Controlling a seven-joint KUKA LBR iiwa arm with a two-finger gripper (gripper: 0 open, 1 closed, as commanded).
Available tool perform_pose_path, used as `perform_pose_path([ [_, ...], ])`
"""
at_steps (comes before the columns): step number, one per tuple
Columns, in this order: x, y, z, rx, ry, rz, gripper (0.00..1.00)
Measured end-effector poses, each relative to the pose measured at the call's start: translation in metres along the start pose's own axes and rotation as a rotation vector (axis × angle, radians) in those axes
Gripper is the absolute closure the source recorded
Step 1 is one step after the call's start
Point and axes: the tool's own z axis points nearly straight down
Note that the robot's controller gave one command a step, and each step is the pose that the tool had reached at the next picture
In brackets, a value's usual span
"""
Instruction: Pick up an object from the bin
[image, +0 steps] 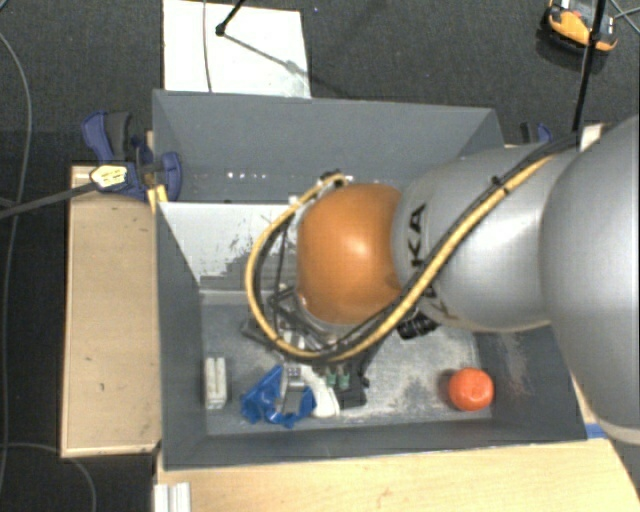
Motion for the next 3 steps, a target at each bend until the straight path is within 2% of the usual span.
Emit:
perform_pose_path([
  [1, -0.002, -0.001, -0.005, -0.002, -0.008, 0.005, 0.00],
  [2, 0.009, -0.013, 0.062, -0.005, -0.003, 0.011, 0.00],
  [3, 0.012, -0.014, 0.062, -0.006, -0.005, 0.032, 0.00],
])
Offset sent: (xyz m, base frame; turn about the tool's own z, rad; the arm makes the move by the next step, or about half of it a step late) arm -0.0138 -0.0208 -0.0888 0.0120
